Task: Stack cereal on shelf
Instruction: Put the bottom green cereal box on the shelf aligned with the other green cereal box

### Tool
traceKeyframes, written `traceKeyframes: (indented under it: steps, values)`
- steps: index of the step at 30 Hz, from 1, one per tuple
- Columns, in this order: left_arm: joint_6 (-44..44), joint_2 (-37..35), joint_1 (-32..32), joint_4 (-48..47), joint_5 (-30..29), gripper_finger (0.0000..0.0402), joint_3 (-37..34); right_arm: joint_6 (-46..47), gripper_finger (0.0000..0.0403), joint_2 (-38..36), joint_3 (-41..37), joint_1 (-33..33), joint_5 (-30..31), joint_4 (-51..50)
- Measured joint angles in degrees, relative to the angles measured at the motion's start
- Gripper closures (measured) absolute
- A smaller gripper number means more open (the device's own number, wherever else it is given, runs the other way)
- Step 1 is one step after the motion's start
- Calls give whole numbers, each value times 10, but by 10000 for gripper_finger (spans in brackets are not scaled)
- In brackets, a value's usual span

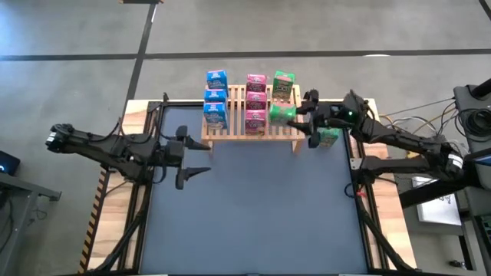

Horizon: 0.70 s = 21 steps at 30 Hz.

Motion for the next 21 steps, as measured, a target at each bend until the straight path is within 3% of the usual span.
traceKeyframes:
  steps: [7, 13, 21]
  values:
    - [2, -18, 0, 4, 0, 118, -11, 47, 225, -7, -70, -101, -50, 105]
    - [18, -16, 0, 4, 0, 118, -11, 75, 225, 37, -112, -167, -118, 180]
    - [18, -11, 0, 2, 0, 118, -14, 60, 225, 93, -118, -219, -124, 203]
